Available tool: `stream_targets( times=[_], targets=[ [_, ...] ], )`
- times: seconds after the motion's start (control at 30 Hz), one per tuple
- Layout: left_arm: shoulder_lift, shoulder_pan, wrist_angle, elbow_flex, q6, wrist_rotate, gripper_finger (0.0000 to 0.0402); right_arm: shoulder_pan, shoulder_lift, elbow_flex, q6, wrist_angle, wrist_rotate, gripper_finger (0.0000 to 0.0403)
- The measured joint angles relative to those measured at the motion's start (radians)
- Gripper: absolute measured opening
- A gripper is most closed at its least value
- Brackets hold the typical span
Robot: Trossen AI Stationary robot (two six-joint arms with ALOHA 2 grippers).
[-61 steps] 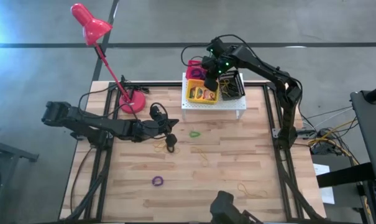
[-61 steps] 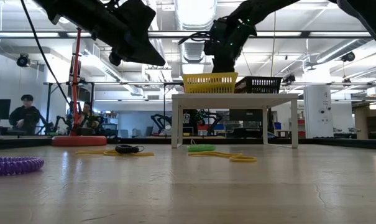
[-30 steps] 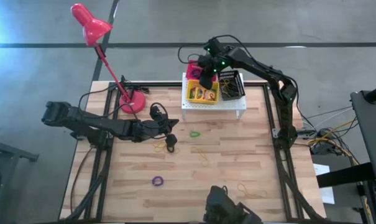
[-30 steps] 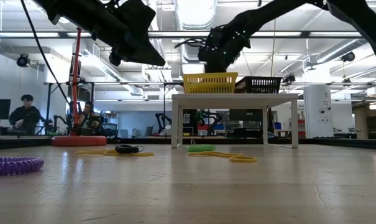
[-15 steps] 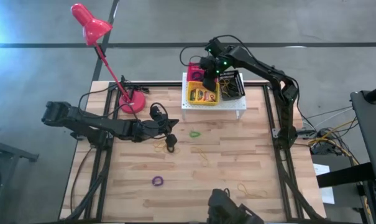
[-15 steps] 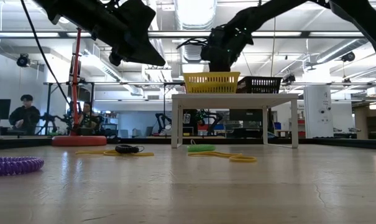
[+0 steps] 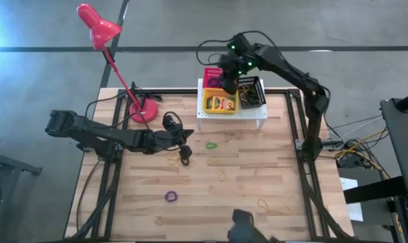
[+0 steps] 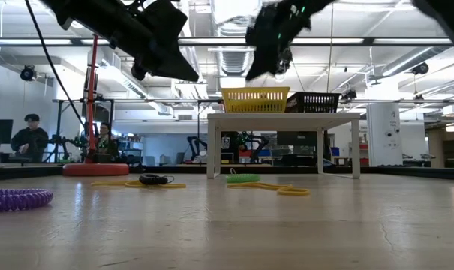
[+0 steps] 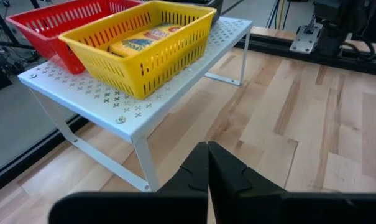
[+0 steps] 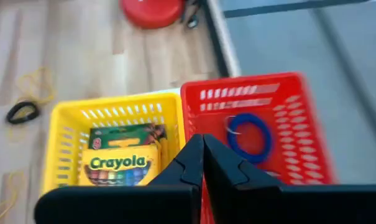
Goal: Pick & Place Office Desk Supplies
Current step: Put the yellow rubber band into the black bin on the shelf
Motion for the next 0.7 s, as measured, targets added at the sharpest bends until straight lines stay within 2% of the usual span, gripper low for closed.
stream_targets(
  times=[0.17, 0.3, 0.47, 0.57, 0.7],
  targets=[
    [0.0, 0.0, -0.006, -0.001, 0.003, 0.0, 0.0001, 0.124, -0.147, -0.061, 0.054, -0.006, 0.276, 0.0008],
    [0.0, 0.0, -0.004, -0.001, 0.022, 0.0, 0.0001, 0.226, -0.277, -0.18, 0.147, -0.056, 0.426, 0.0008],
    [0.0, 0.0, -0.003, -0.001, 0.043, 0.0, 0.0001, 0.244, -0.446, -0.39, 0.347, -0.114, 0.667, 0.0008],
    [0.0, 0.0, -0.003, -0.001, 0.067, -0.001, 0.0001, 0.204, -0.547, -0.509, 0.433, -0.125, 0.727, 0.0008],
    [0.0, 0.0, -0.016, -0.001, 0.08, -0.004, 0.0001, 0.213, -0.698, -0.661, 0.546, -0.096, 0.737, 0.0008]
  ],
)
